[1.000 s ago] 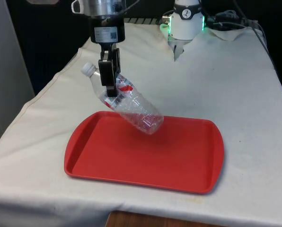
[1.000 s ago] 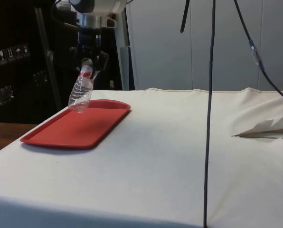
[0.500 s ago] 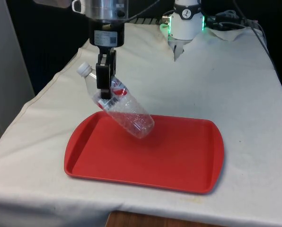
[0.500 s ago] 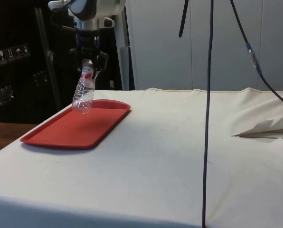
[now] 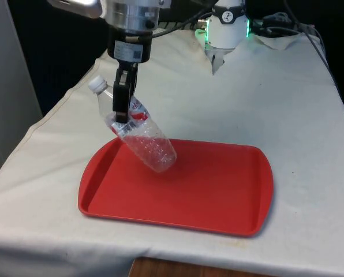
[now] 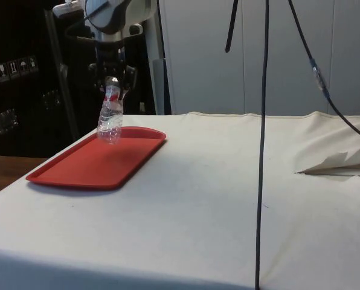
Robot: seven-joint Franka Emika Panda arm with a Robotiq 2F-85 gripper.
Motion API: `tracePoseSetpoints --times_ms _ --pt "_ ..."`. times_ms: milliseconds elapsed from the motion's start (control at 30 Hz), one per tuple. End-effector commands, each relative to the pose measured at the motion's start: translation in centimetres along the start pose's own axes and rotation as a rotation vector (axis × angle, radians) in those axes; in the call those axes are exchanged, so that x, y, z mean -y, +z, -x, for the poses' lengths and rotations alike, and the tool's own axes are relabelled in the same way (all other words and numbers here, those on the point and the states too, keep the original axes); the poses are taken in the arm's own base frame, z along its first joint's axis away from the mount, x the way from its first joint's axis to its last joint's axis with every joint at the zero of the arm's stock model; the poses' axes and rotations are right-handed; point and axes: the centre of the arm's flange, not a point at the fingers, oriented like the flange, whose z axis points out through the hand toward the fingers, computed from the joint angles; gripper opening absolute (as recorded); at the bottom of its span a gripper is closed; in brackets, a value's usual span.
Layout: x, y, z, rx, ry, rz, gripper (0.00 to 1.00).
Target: Place the bottle upright on the tray.
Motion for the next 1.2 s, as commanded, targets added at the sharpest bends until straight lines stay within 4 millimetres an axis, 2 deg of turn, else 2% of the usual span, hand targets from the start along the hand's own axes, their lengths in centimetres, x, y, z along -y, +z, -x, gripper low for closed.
tracePoseSetpoints --times_ms 0,433,867,1167 --pt "0.2 0.1 0.0 -0.017 0.006 -0.001 0.18" --pt "0.7 0.1 1.0 -0.076 -0.013 0.024 0.18" --pt "2.1 -0.5 4.0 -0.153 -0.032 0.026 0.18" --pt "2.7 -0.7 5.1 -0.202 -0.047 0.033 0.18"
